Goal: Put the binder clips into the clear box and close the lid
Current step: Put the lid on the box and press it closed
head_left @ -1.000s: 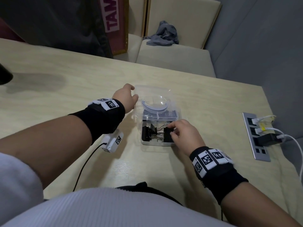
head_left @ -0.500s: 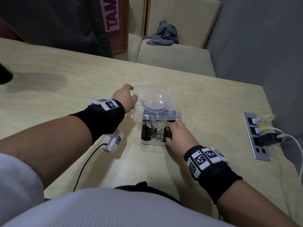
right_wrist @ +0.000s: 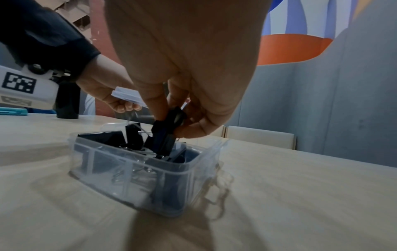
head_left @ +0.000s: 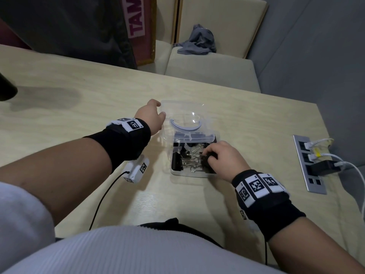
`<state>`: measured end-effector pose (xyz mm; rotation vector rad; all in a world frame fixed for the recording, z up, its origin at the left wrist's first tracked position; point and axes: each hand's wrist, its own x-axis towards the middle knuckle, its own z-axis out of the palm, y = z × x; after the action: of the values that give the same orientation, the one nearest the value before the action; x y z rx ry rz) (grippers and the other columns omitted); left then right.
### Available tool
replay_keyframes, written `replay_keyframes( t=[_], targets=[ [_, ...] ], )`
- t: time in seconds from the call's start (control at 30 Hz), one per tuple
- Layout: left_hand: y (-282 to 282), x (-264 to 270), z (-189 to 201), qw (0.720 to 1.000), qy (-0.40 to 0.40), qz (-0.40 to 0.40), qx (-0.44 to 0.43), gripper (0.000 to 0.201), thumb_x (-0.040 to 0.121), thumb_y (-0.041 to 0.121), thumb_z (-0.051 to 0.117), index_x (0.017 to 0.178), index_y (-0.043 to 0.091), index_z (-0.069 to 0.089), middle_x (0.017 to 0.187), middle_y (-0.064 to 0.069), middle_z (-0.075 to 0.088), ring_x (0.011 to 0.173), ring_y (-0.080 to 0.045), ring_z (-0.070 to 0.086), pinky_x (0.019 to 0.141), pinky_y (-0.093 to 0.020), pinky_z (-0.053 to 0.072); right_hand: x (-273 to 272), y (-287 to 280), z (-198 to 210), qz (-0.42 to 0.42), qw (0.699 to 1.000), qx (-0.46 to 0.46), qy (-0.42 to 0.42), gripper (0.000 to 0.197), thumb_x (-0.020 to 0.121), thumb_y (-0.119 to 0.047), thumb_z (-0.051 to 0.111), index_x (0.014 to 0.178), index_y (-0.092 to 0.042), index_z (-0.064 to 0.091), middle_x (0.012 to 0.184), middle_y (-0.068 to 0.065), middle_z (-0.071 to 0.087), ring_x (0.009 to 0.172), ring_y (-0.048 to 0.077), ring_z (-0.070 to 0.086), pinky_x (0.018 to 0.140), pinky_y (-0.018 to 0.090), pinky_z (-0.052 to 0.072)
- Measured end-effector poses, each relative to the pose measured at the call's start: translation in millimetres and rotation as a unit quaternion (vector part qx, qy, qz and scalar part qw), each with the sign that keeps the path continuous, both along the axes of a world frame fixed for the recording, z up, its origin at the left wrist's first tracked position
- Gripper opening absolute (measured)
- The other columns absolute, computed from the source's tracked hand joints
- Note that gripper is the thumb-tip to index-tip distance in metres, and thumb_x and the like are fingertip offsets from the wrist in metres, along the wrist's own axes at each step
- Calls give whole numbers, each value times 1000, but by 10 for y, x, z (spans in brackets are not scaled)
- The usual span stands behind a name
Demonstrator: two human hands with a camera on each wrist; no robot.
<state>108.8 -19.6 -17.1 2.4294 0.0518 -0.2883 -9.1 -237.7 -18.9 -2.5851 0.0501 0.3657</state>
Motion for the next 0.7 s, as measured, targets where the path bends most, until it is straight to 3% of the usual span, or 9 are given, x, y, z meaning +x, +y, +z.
replay_keyframes(
  t=[0.13, 0.27, 0.33, 0.4, 0.47, 0.7],
  targets=[
    [3, 3, 8, 1000, 0, 3, -3, 42, 100, 25, 44, 139, 12, 39, 87, -13, 75, 86, -28, 66, 71, -28, 41, -3, 14, -2, -10, 1000, 28, -7, 24, 83, -11, 56, 100, -23, 69, 100, -6, 49, 86, 10, 49, 81, 21, 38],
    [9, 2, 7, 1000, 1, 3, -4, 42, 100, 25, 44, 140, 12, 39, 87, -13, 75, 86, -28, 66, 71, -29, 42, -71, 97, -81, -15, 999, 48, -3, 18, 85, -17, 62, 98, -27, 69, 97, -5, 65, 88, 13, 61, 85, 27, 49],
    [14, 1, 9, 1000, 3, 3, -3, 43, 100, 25, 44, 140, 12, 38, 88, -13, 75, 88, -29, 67, 72, -29, 43, -98, 126, -120, 2, 1000, -9, -11, 16, 87, -25, 62, 101, -27, 69, 101, -4, 66, 98, 16, 60, 86, 30, 48],
    [20, 2, 9, 1000, 4, 3, -3, 43, 100, 25, 44, 140, 12, 38, 88, -13, 75, 90, -29, 67, 72, -30, 44, -109, 139, -144, 34, 994, -105, -12, 22, 87, -35, 60, 106, -27, 68, 109, -3, 60, 109, 20, 51, 92, 34, 43],
    [24, 1, 10, 1000, 4, 4, -3, 43, 100, 25, 44, 140, 12, 38, 88, -13, 75, 89, -29, 67, 72, -29, 43, -104, 141, -147, 40, 988, -147, -2, 30, 85, -40, 61, 111, -26, 65, 114, -1, 54, 113, 22, 46, 94, 36, 41],
    [21, 7, 16, 1000, 1, 20, -8, 42, 99, 25, 44, 139, 12, 38, 85, -11, 73, 82, -26, 63, 70, -28, 41, -54, 138, -125, -61, 998, -9, -20, 59, 86, -27, 63, 139, -21, 37, 140, 4, 42, 111, 24, 57, 94, 35, 46]
  ],
)
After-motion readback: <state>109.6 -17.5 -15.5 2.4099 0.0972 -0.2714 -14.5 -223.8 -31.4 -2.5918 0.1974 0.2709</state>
